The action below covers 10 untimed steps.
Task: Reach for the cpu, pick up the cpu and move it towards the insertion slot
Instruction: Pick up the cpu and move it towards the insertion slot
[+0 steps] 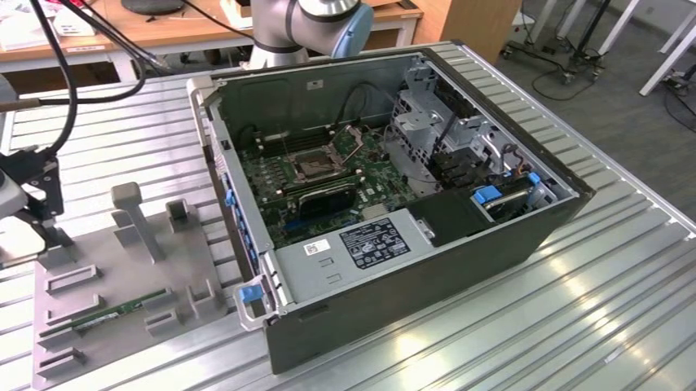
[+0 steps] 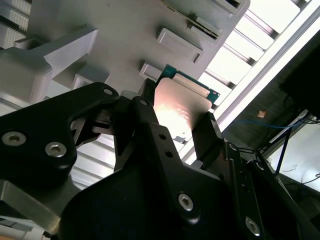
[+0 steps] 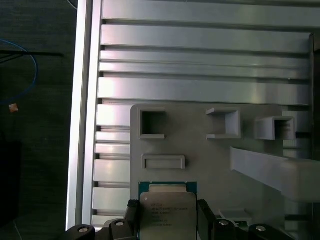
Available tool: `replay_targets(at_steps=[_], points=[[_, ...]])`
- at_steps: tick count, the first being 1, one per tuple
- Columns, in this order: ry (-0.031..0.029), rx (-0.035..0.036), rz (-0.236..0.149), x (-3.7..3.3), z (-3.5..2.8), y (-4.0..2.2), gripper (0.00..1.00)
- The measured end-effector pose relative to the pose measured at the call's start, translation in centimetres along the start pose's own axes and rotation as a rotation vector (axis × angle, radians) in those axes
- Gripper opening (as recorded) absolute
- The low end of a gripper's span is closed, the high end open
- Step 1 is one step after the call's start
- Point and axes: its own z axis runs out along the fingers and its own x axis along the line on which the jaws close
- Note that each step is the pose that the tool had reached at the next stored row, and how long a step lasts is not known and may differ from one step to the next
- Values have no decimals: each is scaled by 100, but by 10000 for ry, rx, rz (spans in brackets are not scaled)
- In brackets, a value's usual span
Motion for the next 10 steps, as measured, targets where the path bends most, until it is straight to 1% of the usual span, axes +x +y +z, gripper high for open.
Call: replay_targets(at_steps=[10], points=[[-2, -1, 0, 0, -63, 3, 54]])
